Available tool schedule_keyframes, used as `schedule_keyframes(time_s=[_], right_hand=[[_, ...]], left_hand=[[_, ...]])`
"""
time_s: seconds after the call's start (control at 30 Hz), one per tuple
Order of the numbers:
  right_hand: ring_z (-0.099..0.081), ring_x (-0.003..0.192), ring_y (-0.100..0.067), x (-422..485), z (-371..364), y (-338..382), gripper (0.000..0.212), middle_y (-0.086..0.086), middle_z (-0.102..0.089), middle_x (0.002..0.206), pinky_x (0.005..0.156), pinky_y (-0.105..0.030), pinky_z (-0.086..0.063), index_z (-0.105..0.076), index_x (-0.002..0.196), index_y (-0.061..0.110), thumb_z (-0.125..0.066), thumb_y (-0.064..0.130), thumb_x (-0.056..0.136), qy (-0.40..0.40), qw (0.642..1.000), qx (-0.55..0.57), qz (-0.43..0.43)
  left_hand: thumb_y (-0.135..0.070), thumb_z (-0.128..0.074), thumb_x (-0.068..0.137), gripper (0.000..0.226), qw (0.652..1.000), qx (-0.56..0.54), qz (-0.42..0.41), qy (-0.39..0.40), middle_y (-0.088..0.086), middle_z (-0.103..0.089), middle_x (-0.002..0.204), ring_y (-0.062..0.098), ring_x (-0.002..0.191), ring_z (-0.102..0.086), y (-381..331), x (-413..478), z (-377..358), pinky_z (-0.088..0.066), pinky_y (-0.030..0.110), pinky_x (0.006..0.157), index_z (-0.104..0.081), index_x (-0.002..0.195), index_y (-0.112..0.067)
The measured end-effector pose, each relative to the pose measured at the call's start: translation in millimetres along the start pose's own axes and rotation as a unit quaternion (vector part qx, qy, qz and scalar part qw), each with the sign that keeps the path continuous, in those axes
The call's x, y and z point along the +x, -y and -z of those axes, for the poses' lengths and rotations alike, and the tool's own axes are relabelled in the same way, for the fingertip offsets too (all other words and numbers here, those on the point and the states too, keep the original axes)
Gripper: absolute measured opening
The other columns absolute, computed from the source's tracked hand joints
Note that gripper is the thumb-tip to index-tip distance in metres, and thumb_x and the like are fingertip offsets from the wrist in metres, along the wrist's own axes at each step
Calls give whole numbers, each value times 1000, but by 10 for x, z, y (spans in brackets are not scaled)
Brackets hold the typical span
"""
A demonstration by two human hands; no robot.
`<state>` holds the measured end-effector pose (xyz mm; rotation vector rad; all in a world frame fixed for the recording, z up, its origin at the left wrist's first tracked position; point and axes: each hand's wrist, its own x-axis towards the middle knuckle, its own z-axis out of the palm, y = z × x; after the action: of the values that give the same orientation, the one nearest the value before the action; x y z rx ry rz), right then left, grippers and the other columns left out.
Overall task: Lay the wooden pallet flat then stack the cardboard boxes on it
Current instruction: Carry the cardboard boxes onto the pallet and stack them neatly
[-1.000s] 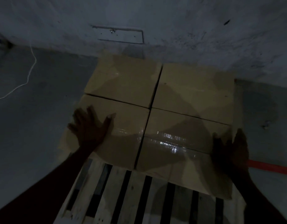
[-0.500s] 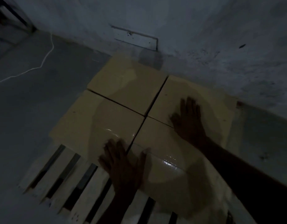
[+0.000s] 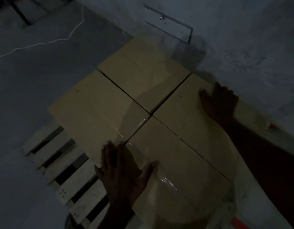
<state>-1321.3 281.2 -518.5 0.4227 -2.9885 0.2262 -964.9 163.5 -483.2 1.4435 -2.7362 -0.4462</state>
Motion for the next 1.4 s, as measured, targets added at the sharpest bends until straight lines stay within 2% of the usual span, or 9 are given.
schedule_keyframes(time_s=[0.13, 0.27, 0.53, 0.7, 0.83, 0.93, 1.07, 1.23, 1.4], right_hand=[[-51, 118, -45, 44, 18, 83, 82, -30, -55, 129, 106, -56, -32, -43, 143, -1, -33, 64, 93, 1, 1000, 5, 8], [-45, 132, -46, 386, 38, 755, 88, -30, -48, 142, 113, -57, -26, -39, 149, -2, -32, 65, 93, -18, 987, 57, 148], [1, 152, -45, 743, 56, 2678, 104, -25, 0, 166, 114, -72, 6, -14, 160, 33, -32, 93, 77, 178, 949, 70, 249], [7, 154, -39, 679, -174, 3135, 93, -21, 7, 167, 112, -74, 10, -12, 158, 42, -28, 90, 81, 173, 935, 38, 307], [11, 154, -36, 622, -349, 3283, 82, -18, 11, 167, 113, -71, 11, -4, 160, 39, -20, 81, 91, 184, 922, 12, 340], [9, 155, -34, 623, -413, 3323, 71, -17, 8, 168, 116, -69, 7, -11, 160, 34, -27, 66, 99, 150, 917, 14, 370], [-3, 156, -30, 615, -469, 3488, 60, -14, -9, 168, 121, -61, -4, -26, 159, 27, -30, 50, 104, 111, 881, 16, 460], [-36, 143, -33, 607, -479, 3447, 80, -14, -45, 151, 117, -54, -18, -43, 151, 21, -8, 57, 89, 73, 877, 7, 475], [-28, 148, -31, 528, -398, 3459, 88, -12, -36, 159, 120, -53, -12, -37, 155, 24, -2, 57, 82, 96, 885, 8, 455]], left_hand=[[-105, -34, 60, 124, 1000, 11, 21, 19, 10, -19, 168, 28, 157, -10, -72, 33, 39, -25, 67, 114, -34, 156, -27], [-105, -33, 59, 125, 999, 2, 23, 23, 10, -19, 168, 28, 157, -10, -62, 57, 30, -23, 68, 114, -35, 156, -27], [-105, -38, 56, 127, 1000, -7, 17, 18, 9, -21, 168, 28, 157, -14, -16, 78, -12, -25, 71, 111, -37, 156, -28], [-99, -50, 54, 122, 1000, -21, 5, 1, 10, -36, 162, 28, 152, -28, 47, 119, -117, -25, 72, 111, -42, 153, -29], [-99, -39, 63, 117, 998, -12, -34, -44, 18, -41, 157, 40, 147, -35, 76, 114, -158, -18, 76, 112, -55, 145, -17], [-96, -48, 66, 116, 996, -15, -64, -66, 19, -33, 161, 40, 152, -25, 84, 291, -139, -9, 73, 117, -49, 150, -16], [-92, -33, 81, 108, 993, -34, -78, -82, 14, -18, 168, 30, 157, -9, 48, 702, -69, -8, 67, 121, -35, 157, -16], [-94, -35, 78, 111, 996, -21, -54, -72, 11, -10, 170, 26, 158, -2, 28, 767, -82, -4, 66, 121, -26, 160, -20], [-96, -27, 77, 113, 996, -13, -53, -64, 10, -5, 170, 26, 158, 2, 25, 791, -68, -2, 66, 121, -22, 161, -21]])
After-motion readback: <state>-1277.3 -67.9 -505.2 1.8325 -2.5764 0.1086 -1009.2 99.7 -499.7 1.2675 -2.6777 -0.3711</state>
